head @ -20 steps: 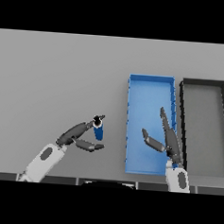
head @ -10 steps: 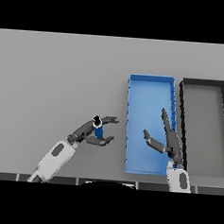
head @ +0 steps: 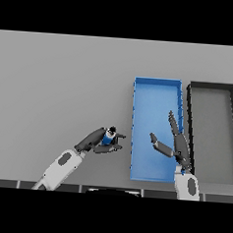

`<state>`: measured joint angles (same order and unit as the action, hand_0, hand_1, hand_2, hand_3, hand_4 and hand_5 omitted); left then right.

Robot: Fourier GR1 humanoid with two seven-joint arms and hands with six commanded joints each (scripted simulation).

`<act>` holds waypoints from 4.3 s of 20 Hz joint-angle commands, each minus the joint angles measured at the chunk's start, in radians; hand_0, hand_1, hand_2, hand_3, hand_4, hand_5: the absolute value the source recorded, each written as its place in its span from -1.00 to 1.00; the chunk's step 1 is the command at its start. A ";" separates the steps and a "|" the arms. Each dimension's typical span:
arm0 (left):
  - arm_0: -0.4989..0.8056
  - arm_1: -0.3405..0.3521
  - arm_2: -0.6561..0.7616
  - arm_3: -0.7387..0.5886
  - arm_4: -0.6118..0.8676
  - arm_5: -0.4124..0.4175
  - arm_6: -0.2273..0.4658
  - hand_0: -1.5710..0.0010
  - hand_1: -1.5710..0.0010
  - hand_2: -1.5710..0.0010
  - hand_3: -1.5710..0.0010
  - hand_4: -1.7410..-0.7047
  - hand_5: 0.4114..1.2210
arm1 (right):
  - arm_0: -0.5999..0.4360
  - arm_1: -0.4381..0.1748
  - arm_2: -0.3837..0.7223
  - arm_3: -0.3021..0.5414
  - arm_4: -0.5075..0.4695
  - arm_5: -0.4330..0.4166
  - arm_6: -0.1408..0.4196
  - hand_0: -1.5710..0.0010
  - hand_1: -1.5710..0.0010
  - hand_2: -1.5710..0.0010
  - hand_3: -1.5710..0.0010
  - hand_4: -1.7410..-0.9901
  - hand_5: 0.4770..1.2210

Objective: Pick up the blue pipe and place it into the blue bin.

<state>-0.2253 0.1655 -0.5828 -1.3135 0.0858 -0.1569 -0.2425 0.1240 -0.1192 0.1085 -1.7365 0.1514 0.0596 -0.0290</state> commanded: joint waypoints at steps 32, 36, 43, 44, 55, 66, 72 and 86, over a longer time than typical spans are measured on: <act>-0.060 0.002 -0.025 -0.249 0.022 0.025 0.201 -1.00 -1.00 -1.00 -0.89 -1.00 1.00 | -0.164 -0.219 0.018 -0.216 -0.534 0.390 0.173 1.00 1.00 1.00 1.00 0.14 -0.94; -0.065 0.007 -0.022 -0.261 0.030 0.019 0.205 -1.00 -1.00 -1.00 -0.89 -1.00 1.00 | -0.273 -0.221 0.092 -0.226 -0.529 0.437 0.237 1.00 1.00 1.00 1.00 0.14 -0.89; -0.063 0.002 -0.029 -0.256 0.047 -0.011 0.180 -1.00 -1.00 -1.00 -0.94 -1.00 1.00 | -0.428 -0.157 0.188 -0.161 -0.503 0.480 0.318 1.00 1.00 1.00 1.00 0.36 -0.85; -0.065 -0.002 -0.031 -0.252 0.049 -0.014 0.182 -1.00 -1.00 -1.00 -0.95 -1.00 1.00 | -0.450 -0.141 0.203 -0.153 -0.500 0.482 0.329 1.00 1.00 1.00 1.00 0.37 -0.85; -0.093 0.053 -0.044 -0.261 -0.035 -0.046 0.295 0.01 0.10 0.13 0.26 -0.60 1.00 | -0.630 -0.030 0.266 -0.011 -0.493 0.540 0.356 -0.13 -0.11 -0.15 0.02 -0.32 -0.80; -0.056 -0.001 0.004 -0.263 0.031 -0.025 0.208 -0.91 -0.91 -0.78 -0.89 -0.97 1.00 | -0.621 -0.019 0.277 0.006 -0.483 0.574 0.263 -0.93 -0.92 -0.93 -0.90 -0.28 0.78; -0.085 0.066 -0.020 -0.265 -0.071 -0.087 0.184 0.25 0.29 0.36 0.30 0.01 1.00 | -0.609 0.027 0.262 -0.015 -0.519 0.551 0.359 -0.98 -0.98 -0.98 -0.97 -0.33 0.94; -0.079 0.056 -0.014 -0.241 -0.098 -0.074 0.257 0.97 0.97 0.97 0.97 0.63 -0.59 | -0.587 0.096 0.212 -0.028 -0.486 0.602 0.332 -1.00 -1.00 -1.00 -1.00 -0.33 1.00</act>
<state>-0.3049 0.2218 -0.5969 -1.5548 -0.0119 -0.2307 0.0150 -0.4635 -0.0232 0.3207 -1.7641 -0.3342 0.6626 0.3018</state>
